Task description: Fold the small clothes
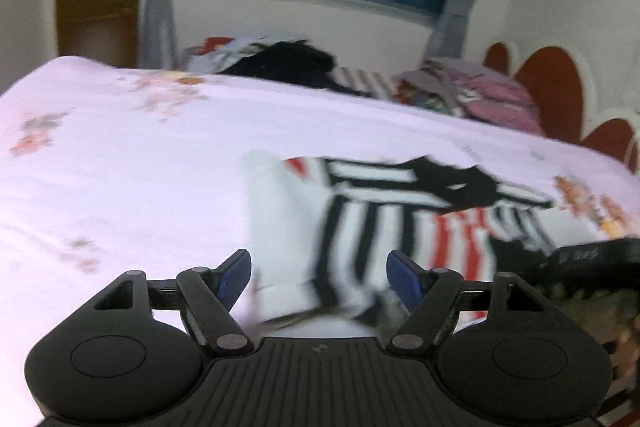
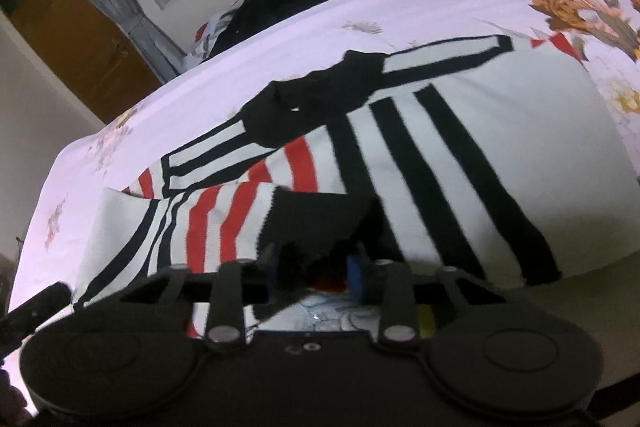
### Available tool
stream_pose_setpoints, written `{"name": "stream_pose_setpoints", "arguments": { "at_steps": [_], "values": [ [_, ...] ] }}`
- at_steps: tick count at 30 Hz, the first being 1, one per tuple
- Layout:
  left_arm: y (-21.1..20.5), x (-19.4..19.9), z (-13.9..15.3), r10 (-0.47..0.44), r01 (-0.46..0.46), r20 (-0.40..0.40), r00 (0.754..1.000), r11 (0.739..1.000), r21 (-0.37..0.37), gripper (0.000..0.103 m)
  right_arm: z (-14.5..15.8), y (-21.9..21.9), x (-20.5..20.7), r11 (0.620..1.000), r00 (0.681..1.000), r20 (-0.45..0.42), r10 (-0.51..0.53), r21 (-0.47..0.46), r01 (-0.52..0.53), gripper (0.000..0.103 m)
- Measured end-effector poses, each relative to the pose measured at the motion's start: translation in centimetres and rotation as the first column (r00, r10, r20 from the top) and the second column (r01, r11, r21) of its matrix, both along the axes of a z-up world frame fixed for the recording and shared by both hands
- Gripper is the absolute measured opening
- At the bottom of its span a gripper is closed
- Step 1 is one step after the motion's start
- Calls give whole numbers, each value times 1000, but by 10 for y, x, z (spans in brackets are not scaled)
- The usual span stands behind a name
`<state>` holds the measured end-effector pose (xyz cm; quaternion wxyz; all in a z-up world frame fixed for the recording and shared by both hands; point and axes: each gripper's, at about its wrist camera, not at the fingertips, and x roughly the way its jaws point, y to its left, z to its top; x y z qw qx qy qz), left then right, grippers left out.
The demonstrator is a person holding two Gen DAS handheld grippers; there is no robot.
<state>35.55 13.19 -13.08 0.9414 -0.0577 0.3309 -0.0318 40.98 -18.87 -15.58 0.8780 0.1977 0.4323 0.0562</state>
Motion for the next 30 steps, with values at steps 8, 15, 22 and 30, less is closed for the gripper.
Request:
{"name": "stream_pose_setpoints", "arguments": {
  "at_steps": [8, 15, 22, 30],
  "values": [
    [6, -2, -39, -1, 6, -53, 999, 996, 90, 74, 27, 2, -1, 998, 994, 109, -8, -63, 14, 10],
    [-15, 18, -46, -23, 23, -3, 1000, 992, 122, 50, 57, -28, -4, 984, 981, 193, -28, -166, 61, 10],
    [-15, 24, -53, -8, 9, -21, 1000, 998, 59, 27, 33, -63, -9, 975, 987, 132, -87, -193, 112, 9],
    [-2, 25, -63, 25, -27, -100, 995, 999, -23, 26, 4, -69, -9, 984, 994, 40, -99, -146, 104, 23]
  ]
}}
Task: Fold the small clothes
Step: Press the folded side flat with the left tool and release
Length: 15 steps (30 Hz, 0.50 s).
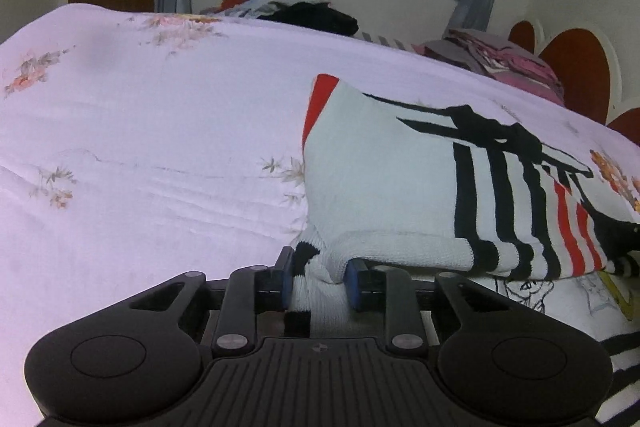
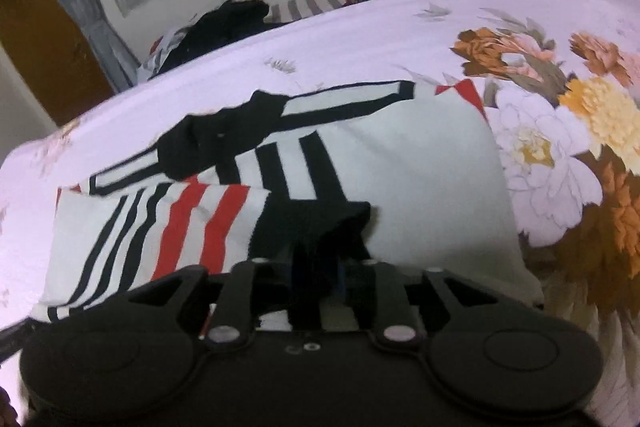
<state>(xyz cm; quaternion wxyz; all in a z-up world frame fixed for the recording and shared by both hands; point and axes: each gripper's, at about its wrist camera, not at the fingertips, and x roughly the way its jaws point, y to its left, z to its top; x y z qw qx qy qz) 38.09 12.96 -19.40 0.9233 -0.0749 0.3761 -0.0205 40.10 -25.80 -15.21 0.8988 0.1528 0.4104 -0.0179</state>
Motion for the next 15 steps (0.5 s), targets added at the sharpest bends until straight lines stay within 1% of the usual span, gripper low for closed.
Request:
{"name": "stream_pose_setpoints", "arguments": {
  "at_steps": [2, 4, 6, 7, 8, 10, 11, 12, 13, 14, 15],
  "values": [
    [1, -1, 1, 6, -6, -16, 1000, 1000, -15, 26, 0, -3, 1, 1000, 1000, -6, -3, 16, 3, 24],
    [1, -4, 3, 16, -17, -27, 999, 999, -32, 26, -4, -6, 0, 998, 999, -31, 7, 63, -5, 25],
    [2, -6, 3, 16, -17, -35, 999, 999, -42, 26, -5, -2, -2, 999, 999, -31, 27, 38, -26, 14],
    [3, -6, 4, 19, -21, -38, 999, 998, -51, 26, -5, 0, -3, 999, 999, -29, 30, 33, -30, 11],
    [5, -8, 6, 23, -26, -41, 999, 998, -61, 26, -4, 0, -4, 999, 999, -27, 31, 30, -31, 8],
    [9, -12, 14, 29, -33, -49, 998, 995, -92, 26, 2, 0, -5, 999, 999, -8, 35, 11, -35, 9],
    [11, -14, 18, 35, -40, -50, 998, 994, -103, 26, 6, -1, -6, 999, 999, -2, 44, 19, -44, 13],
    [13, -17, 23, 36, -42, -51, 998, 992, -118, 27, 9, -3, -7, 999, 999, 3, 44, 31, -44, 25],
    [15, -18, 27, 36, -43, -51, 998, 991, -128, 27, 13, -6, -8, 999, 999, 22, 34, 37, -35, 33],
    [17, -18, 32, 43, -49, -45, 998, 990, -131, 31, 16, -9, -9, 999, 999, 36, 26, 33, -28, 45],
    [18, -19, 35, 47, -52, -38, 998, 990, -132, 45, 18, -11, -8, 999, 999, 45, 24, 30, -26, 47]
  ]
}}
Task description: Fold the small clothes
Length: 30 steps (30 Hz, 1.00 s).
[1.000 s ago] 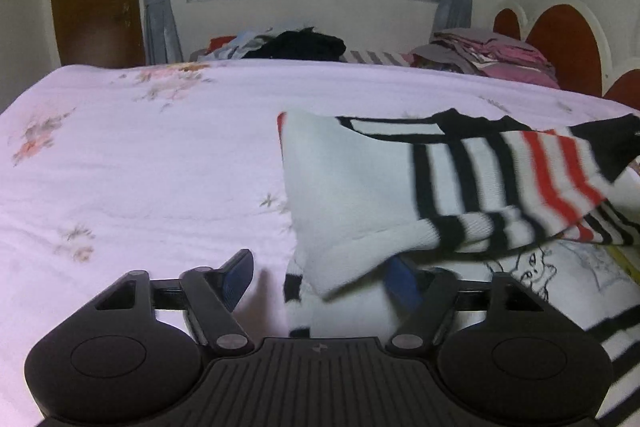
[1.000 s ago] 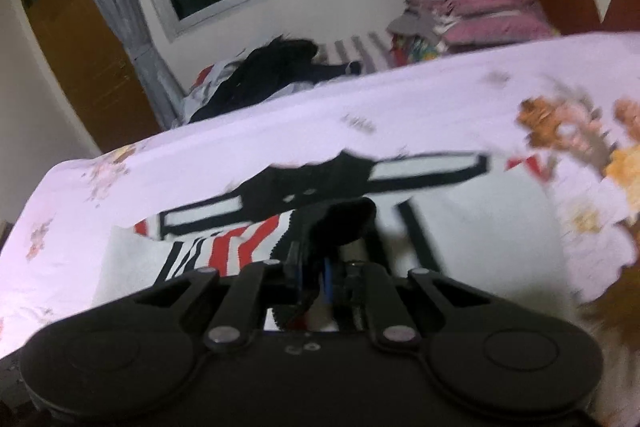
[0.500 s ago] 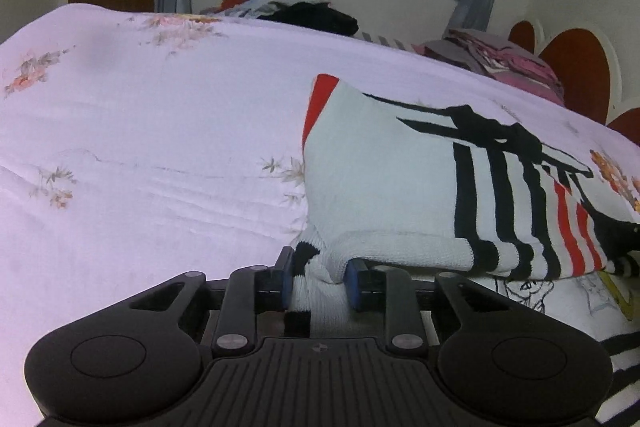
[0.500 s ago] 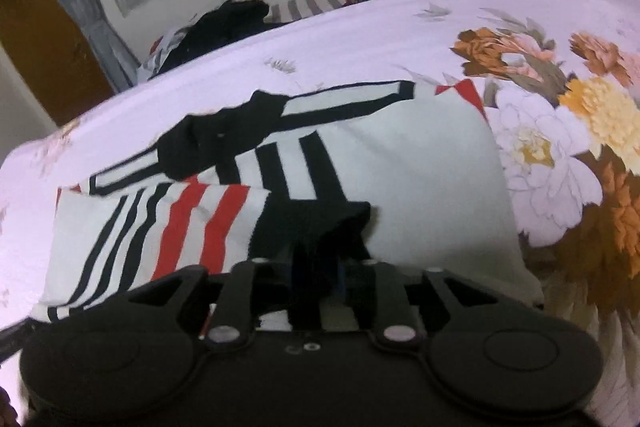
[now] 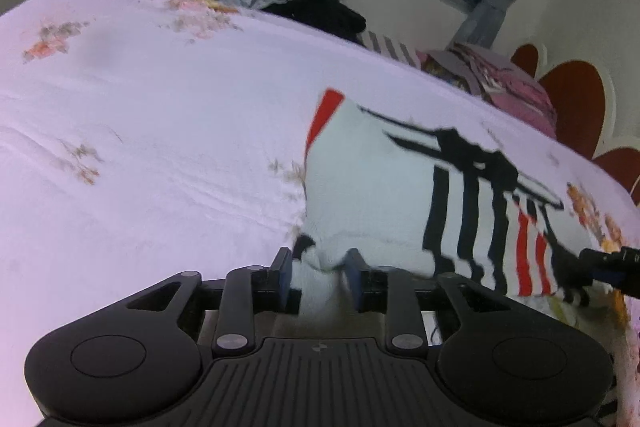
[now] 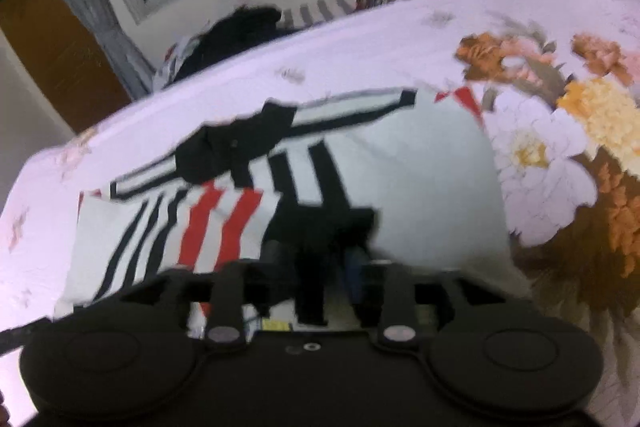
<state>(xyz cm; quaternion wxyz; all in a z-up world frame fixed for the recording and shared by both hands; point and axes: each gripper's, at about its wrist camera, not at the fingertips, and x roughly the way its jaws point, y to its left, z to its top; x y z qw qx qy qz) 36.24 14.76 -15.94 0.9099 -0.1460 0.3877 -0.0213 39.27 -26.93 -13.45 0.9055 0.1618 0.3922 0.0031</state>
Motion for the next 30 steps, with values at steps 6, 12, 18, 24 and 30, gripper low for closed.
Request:
{"name": "stream_pose_setpoints", "arguments": {
  "at_steps": [6, 12, 18, 24, 30],
  "values": [
    [-5, 35, 10, 7, -6, 29, 1000, 1000, -27, 59, -17, -15, 21, 998, 997, -57, -55, 29, 57, 45],
    [-20, 86, 6, -21, 22, 34, 999, 1000, -21, 59, -23, -10, 32, 999, 997, -65, -42, 27, 44, 39],
    [-17, 129, -5, 1, -1, 5, 1000, 1000, -15, 59, -26, -7, 38, 999, 997, -65, -38, 27, 40, 20],
    [-6, 156, -25, 43, -43, -14, 999, 999, -26, 59, -17, 1, 36, 1000, 1000, -17, -15, -17, 14, 12],
    [-18, 165, -34, 17, -18, 22, 1000, 1000, 26, 30, -14, -2, 36, 991, 999, 11, -37, -130, 38, 6]
  ]
}}
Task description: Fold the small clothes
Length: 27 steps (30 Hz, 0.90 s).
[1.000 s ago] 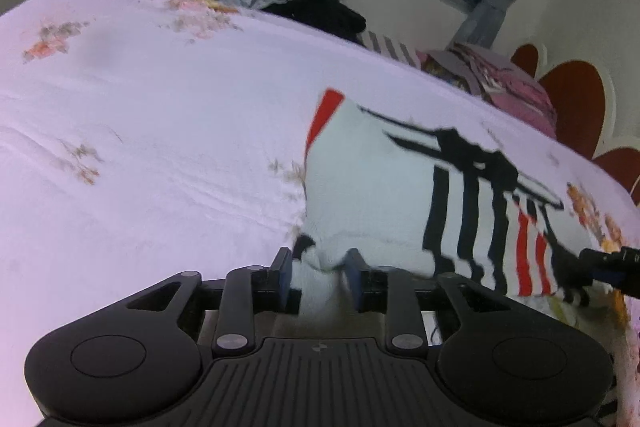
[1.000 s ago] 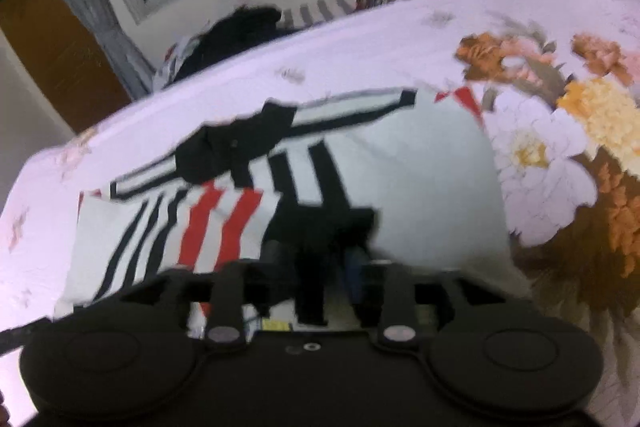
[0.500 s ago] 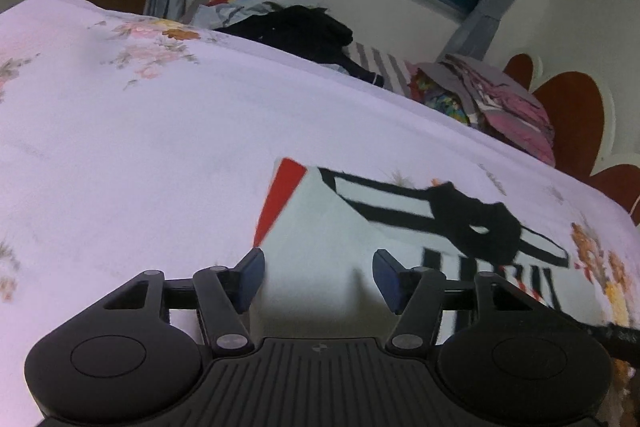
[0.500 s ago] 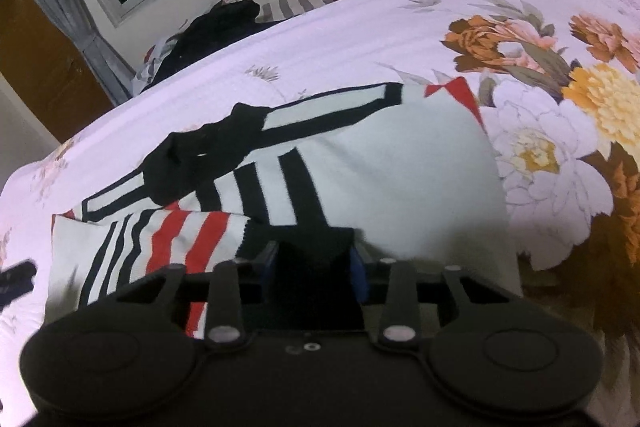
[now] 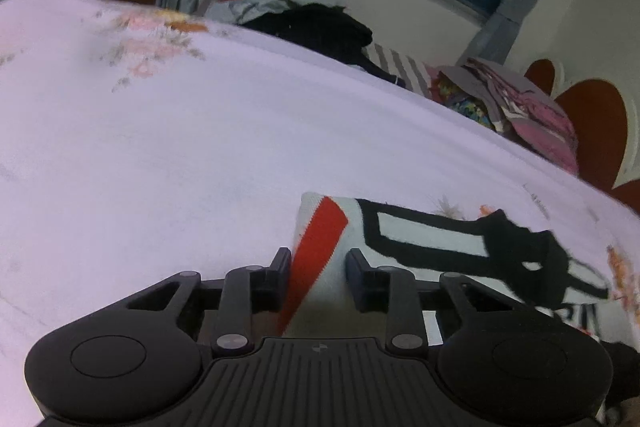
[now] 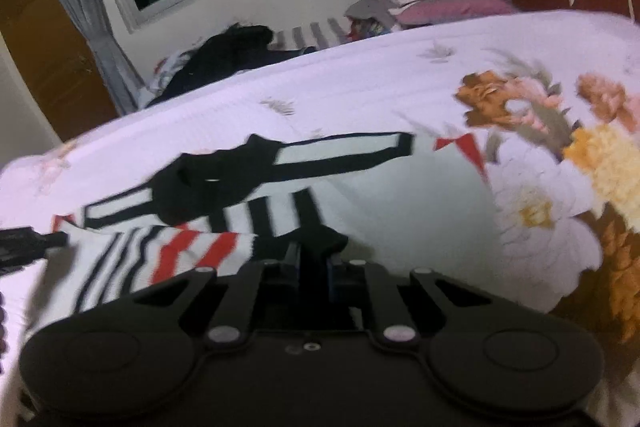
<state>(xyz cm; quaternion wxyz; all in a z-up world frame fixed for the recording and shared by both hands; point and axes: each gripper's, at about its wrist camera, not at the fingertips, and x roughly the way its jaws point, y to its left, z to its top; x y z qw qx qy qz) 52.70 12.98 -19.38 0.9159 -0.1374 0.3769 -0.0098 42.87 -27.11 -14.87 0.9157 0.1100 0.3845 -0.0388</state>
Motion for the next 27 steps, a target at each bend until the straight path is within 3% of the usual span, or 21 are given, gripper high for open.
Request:
{"name": "stream_pose_setpoints", "arguments": {
  "at_steps": [4, 6, 8, 10, 14, 22, 27],
  "values": [
    [3, 4, -8, 49, -50, -19, 999, 999, -20, 30, -11, -13, 3, 999, 998, -55, -28, 39, 30, 3],
    [-2, 5, -6, 50, -50, -10, 999, 999, 6, 30, -7, -11, 2, 1000, 999, -46, -17, 23, 18, 12],
    [2, 5, -6, 80, -80, -9, 997, 997, -17, 30, -3, -14, -2, 999, 999, -25, -36, 40, 37, 20],
    [5, 6, -5, 96, -96, -15, 995, 995, -32, 30, 1, -17, -5, 998, 999, -9, -44, 52, 45, 21],
    [3, -5, 8, 68, -67, 21, 998, 998, -12, 30, 5, -24, -11, 993, 998, 2, -61, 101, 61, 35],
    [-16, -43, 34, -27, 28, 56, 998, 1000, -15, 30, 4, -16, -14, 987, 999, -14, -30, 159, 32, 34],
    [-34, -63, 26, -100, 101, 19, 995, 995, -19, 30, -9, -8, -12, 988, 997, -82, -14, 150, 26, 35]
  ]
}}
